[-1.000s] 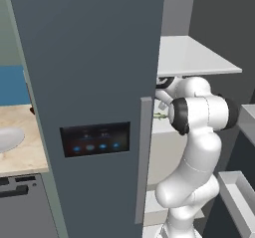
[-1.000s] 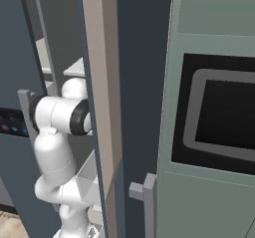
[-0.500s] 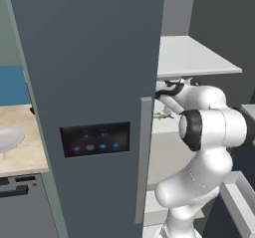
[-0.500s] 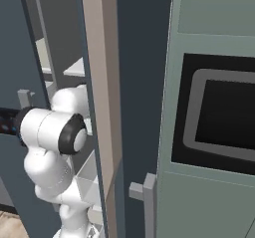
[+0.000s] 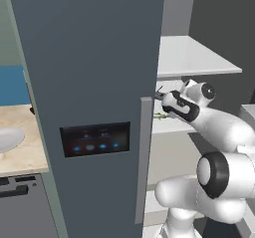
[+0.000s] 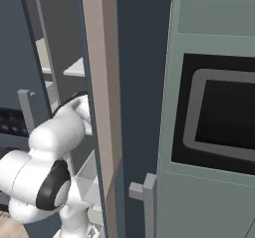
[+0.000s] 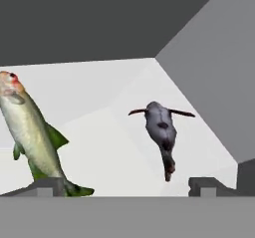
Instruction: Place the fish on the counter behind the older fish on the same shelf of the fridge to maintain FIFO order. Close the fridge door when finished.
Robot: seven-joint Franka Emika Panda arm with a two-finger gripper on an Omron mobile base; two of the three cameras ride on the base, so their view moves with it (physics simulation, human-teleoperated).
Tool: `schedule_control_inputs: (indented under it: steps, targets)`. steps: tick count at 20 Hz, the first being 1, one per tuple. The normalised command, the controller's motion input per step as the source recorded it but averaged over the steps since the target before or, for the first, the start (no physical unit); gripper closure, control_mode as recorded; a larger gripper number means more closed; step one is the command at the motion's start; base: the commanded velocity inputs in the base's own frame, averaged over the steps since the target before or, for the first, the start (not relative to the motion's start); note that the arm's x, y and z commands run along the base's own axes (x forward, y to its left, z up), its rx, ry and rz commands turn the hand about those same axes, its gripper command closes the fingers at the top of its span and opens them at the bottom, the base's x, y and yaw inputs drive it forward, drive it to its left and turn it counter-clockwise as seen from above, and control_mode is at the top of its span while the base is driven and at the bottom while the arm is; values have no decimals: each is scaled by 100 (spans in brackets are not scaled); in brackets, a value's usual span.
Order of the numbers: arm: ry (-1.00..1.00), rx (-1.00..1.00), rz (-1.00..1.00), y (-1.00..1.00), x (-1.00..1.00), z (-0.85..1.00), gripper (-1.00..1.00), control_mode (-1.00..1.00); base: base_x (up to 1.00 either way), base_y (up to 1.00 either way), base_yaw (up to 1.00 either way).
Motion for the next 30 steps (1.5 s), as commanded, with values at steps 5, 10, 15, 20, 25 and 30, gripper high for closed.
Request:
schedule_control_inputs:
  steps: [5,10,15,20,25,30]
  targets:
    - [11,0,-2,34,-72,68,-100,-100,0,0,0]
    - [10,5,-10,31,-83,57,-100,-100,0,0,0]
    - [3,8,-9,6,-100,32,-100,-100,0,0,0]
    - [0,6,-7,9,-100,6,-100,-100,0,0,0]
    - [0,4,-4,19,-100,4,-100,-100,0,0,0]
    - [0,1,-3,17,-96,0,-100,-100,0,0,0]
